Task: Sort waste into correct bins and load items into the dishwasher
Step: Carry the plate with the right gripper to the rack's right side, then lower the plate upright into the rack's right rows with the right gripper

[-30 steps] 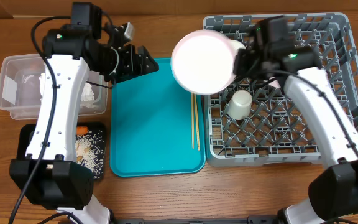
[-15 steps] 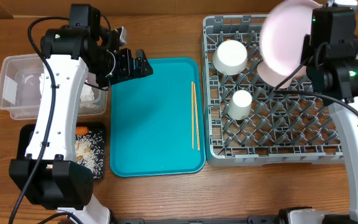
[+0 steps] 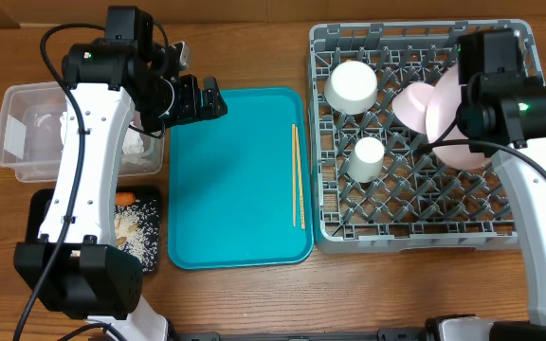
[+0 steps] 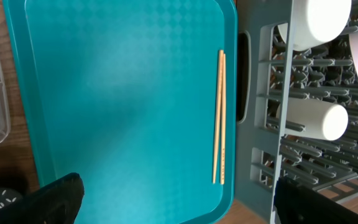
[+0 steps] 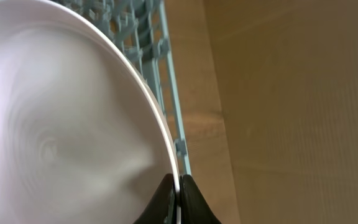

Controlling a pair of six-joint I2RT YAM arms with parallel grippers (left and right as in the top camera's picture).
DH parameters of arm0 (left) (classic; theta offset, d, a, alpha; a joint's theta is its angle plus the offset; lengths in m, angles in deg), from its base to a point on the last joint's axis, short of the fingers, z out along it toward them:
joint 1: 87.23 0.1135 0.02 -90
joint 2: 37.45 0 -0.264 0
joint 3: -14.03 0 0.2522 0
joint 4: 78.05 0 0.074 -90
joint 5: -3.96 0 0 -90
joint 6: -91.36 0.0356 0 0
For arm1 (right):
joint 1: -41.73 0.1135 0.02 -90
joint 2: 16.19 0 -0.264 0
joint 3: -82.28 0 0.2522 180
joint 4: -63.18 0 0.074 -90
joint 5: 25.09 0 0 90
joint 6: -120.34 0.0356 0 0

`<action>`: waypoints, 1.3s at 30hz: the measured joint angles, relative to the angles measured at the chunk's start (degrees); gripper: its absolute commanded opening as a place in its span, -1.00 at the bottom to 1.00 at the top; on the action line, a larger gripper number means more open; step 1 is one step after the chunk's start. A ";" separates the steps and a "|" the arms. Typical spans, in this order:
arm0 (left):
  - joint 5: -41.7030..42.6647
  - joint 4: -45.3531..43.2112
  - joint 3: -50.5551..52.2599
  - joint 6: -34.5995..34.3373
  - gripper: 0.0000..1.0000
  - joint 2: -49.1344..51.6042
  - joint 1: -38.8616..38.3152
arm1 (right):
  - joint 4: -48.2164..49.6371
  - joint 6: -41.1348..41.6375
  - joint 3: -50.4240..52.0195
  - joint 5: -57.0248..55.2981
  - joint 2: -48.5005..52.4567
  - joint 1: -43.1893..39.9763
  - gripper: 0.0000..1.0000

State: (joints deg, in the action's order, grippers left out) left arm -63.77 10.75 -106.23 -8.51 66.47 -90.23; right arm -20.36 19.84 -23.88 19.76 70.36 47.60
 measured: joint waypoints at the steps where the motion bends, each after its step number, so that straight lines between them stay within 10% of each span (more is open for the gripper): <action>1: -0.04 -0.02 0.00 0.00 0.99 0.00 0.00 | -0.66 -0.04 0.44 -0.07 0.09 0.00 -0.92; 22: -0.24 -0.02 0.00 0.00 0.99 0.00 0.00 | -4.31 4.52 3.19 6.40 0.24 0.02 -0.92; 39: -0.24 -0.02 0.00 0.00 0.99 0.00 0.00 | -1.20 -14.23 3.21 7.02 0.24 0.61 -0.92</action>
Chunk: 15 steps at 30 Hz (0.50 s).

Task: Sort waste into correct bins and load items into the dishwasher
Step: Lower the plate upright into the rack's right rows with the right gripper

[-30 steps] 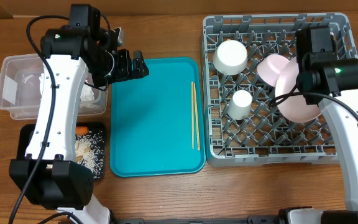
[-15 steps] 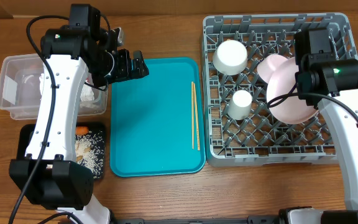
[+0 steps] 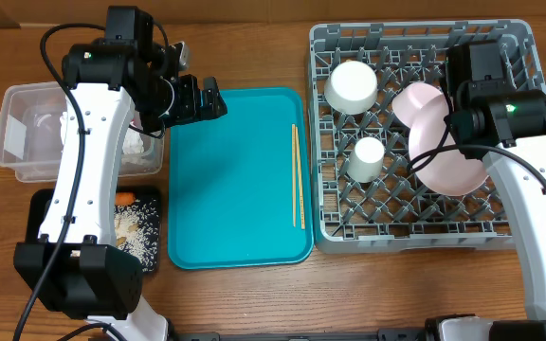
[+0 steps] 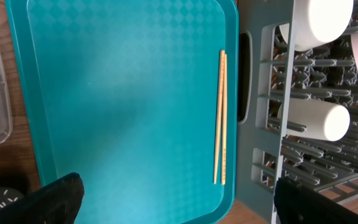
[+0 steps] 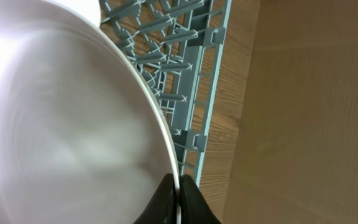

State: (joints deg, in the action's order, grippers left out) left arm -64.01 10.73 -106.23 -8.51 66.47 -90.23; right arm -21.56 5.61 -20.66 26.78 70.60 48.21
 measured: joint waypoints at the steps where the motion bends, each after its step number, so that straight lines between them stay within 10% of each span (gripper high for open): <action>1: 0.00 0.00 0.00 0.00 1.00 0.00 0.00 | 0.00 -0.50 0.00 -0.20 0.00 0.00 -0.92; 15: 0.00 0.00 0.00 0.00 0.99 0.00 0.00 | -2.49 -4.28 0.00 -5.46 0.00 0.00 -0.92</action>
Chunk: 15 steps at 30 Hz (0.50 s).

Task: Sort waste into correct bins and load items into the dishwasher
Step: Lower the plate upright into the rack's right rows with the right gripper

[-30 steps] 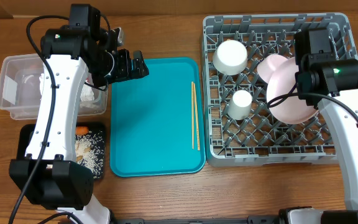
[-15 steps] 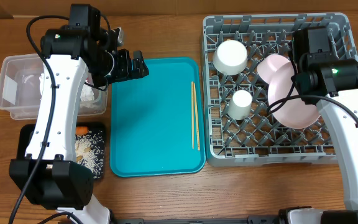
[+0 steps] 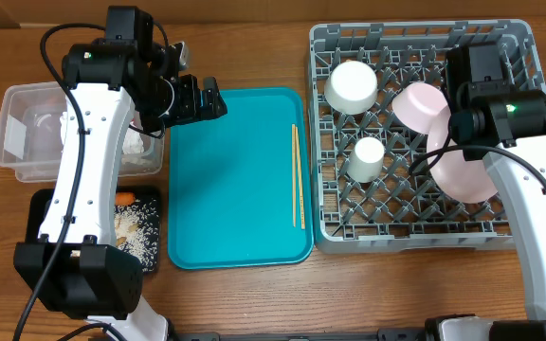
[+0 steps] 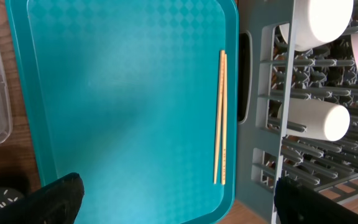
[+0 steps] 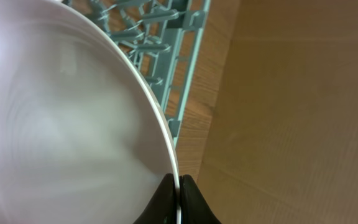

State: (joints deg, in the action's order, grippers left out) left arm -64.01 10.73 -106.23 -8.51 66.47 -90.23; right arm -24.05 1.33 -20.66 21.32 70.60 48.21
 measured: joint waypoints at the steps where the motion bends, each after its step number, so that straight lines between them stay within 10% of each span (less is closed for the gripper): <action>1: 0.00 0.00 0.00 0.00 1.00 0.00 0.00 | -0.50 -0.59 0.00 0.44 0.00 0.00 -0.92; 15: 0.00 0.00 0.00 0.00 1.00 0.00 0.00 | 3.61 -8.07 0.09 -2.27 0.00 -0.17 -0.92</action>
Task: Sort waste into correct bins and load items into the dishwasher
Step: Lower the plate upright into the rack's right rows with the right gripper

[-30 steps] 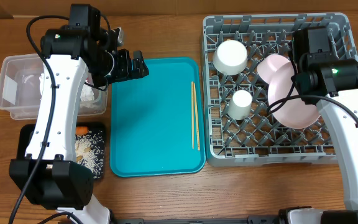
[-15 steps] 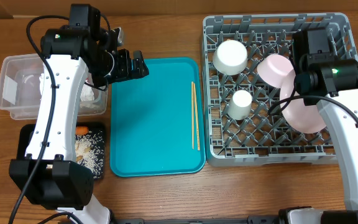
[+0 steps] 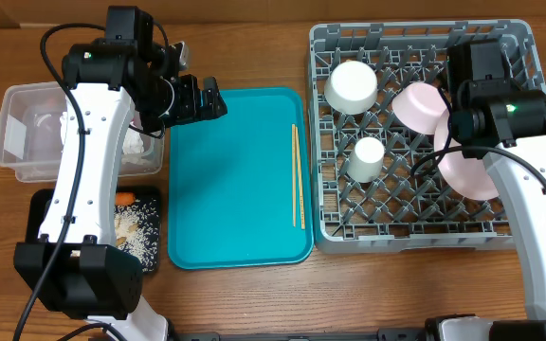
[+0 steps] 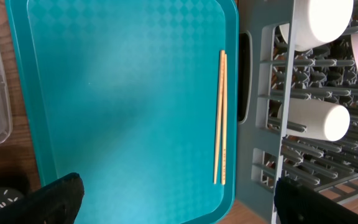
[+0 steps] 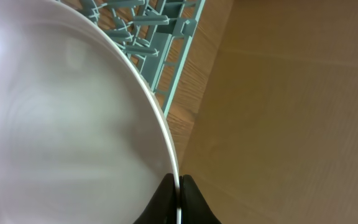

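My right gripper (image 5: pixel 179 186) is shut on the rim of a pink plate (image 3: pixel 469 172), which is held tilted on edge over the right part of the grey dish rack (image 3: pixel 415 225). The plate (image 5: pixel 67 118) fills most of the right wrist view. In the rack sit a pink bowl (image 3: pixel 418 102) and two white cups (image 3: pixel 352 85) (image 3: pixel 368 156). A pair of wooden chopsticks (image 3: pixel 297 175) lies on the teal tray (image 3: pixel 226 189), near its right edge. My left gripper (image 4: pixel 179 205) hangs open over the tray's far left corner, holding nothing.
A clear plastic container (image 3: pixel 36 133) with white waste stands at the left. A black tray (image 3: pixel 136 232) with food scraps lies in front of it. The rack's right edge (image 5: pixel 166 56) borders bare wooden table.
The right gripper has shifted the pink plate slightly to the right over the rack. The left arm, chopsticks, bowl and cups have not moved.
The right gripper first held the pink plate over the rack's far right, overlapping the bowl. Then the plate was nearer the rack's middle, beside the small cup. After that it stood further right and lower, and now a bit more to the right. The left arm stayed still throughout.
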Controlling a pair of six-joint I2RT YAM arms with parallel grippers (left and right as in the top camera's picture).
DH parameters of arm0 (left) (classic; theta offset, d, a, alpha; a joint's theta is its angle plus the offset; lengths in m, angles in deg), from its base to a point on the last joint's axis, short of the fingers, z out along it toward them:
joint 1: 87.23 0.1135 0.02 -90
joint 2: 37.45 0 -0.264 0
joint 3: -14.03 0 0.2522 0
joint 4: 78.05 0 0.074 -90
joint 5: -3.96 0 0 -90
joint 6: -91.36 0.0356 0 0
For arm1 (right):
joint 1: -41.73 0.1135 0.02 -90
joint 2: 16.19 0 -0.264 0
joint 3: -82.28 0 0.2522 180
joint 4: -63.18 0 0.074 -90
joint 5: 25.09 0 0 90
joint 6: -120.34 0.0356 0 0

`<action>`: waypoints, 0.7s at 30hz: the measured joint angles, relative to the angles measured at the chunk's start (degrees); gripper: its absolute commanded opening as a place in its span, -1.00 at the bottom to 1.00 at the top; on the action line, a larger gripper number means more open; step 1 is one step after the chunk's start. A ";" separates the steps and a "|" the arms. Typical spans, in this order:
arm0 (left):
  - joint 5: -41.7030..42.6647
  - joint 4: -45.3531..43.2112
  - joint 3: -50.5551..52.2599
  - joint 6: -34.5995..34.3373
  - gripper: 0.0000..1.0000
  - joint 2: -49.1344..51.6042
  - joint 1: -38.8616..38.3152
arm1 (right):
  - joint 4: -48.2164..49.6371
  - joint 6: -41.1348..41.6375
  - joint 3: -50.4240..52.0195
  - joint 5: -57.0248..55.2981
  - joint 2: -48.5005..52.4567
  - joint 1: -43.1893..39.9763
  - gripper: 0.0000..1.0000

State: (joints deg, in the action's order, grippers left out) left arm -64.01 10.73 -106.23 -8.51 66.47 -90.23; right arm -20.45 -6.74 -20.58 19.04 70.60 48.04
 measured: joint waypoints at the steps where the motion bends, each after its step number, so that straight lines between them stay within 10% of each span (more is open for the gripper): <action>1: 0.00 0.00 0.00 0.00 1.00 0.00 0.00 | 0.24 -0.09 0.02 0.00 0.00 -0.02 -0.92; 21: 0.00 0.00 0.00 0.00 0.99 0.00 0.00 | 5.29 0.00 3.52 3.85 0.07 -4.33 -0.92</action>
State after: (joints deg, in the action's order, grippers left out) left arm -64.01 10.73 -106.23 -8.51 66.47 -90.23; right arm -15.16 -6.74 -17.06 22.89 70.66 43.71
